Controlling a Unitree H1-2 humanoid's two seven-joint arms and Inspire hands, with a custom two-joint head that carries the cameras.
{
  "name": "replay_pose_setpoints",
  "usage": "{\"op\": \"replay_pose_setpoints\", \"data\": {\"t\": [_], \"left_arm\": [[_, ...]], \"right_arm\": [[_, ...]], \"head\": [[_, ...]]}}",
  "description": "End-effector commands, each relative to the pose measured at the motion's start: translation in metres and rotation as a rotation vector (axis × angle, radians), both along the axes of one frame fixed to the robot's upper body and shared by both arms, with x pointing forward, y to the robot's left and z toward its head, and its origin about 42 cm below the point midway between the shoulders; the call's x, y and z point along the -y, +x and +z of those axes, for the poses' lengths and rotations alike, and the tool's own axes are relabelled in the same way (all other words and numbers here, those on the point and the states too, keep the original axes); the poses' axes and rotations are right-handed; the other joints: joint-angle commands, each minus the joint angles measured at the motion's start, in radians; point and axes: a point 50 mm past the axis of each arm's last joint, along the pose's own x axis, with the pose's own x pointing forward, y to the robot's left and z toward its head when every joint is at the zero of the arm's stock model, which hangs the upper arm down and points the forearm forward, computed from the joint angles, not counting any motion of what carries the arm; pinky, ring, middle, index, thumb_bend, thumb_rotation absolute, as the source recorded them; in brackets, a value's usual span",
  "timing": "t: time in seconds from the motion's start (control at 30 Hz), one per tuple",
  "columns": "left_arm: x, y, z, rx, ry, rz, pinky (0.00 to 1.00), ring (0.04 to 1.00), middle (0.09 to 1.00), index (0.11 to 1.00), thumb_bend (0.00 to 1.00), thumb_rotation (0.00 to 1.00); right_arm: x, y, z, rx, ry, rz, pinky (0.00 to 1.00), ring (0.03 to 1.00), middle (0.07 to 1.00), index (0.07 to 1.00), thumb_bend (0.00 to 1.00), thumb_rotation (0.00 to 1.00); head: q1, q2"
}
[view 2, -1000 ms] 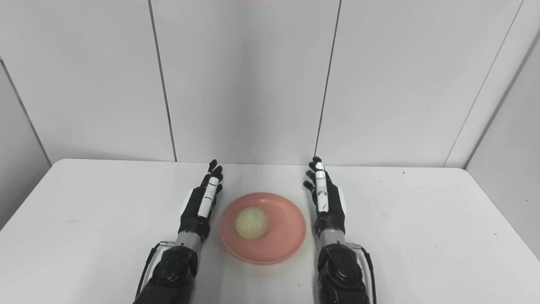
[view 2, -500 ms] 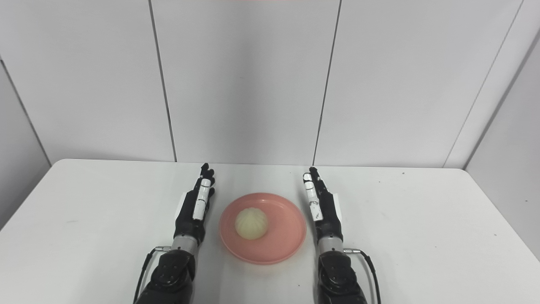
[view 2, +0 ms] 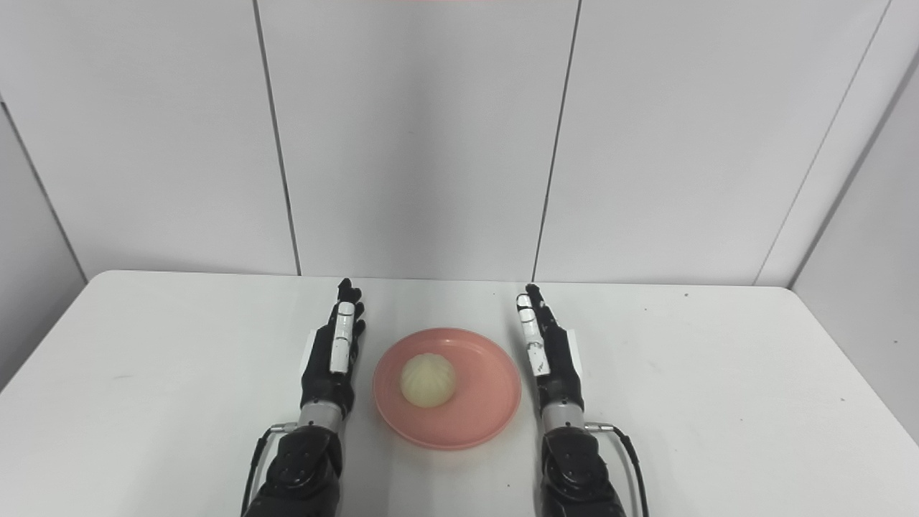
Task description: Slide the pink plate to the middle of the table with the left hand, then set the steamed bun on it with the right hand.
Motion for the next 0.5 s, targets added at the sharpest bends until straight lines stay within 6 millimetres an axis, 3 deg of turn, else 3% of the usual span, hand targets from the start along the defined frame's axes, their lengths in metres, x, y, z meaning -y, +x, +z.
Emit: {"op": "replay_pose_setpoints", "data": {"t": [0.0,0.17,0.47], "left_arm": [[0.0049,-0.0001,0.0056,0.017,-0.009,0.014,1.00,1.000,1.000,1.000,0.68,0.98],[0.0051,-0.0011,0.0036,0.018,-0.040,0.015,1.00,1.000,1.000,1.000,0.64,0.97],[0.0043,-0.0003,0.0012,0.001,-0.052,0.008,1.00,1.000,1.000,1.000,0.66,0.94]], "right_arm": [[-0.0070,0.0059,0.0201,0.086,0.017,0.037,0.97,0.927,0.920,0.911,0.75,1.00],[-0.0087,0.0065,0.0200,0.086,0.046,0.054,0.96,0.928,0.928,0.924,0.77,1.00],[-0.0063,0.0068,0.0187,0.068,0.093,0.050,0.94,0.916,0.930,0.929,0.77,1.00]], "head": [[-0.001,0.000],[-0.003,0.000],[-0.003,-0.001]]}}
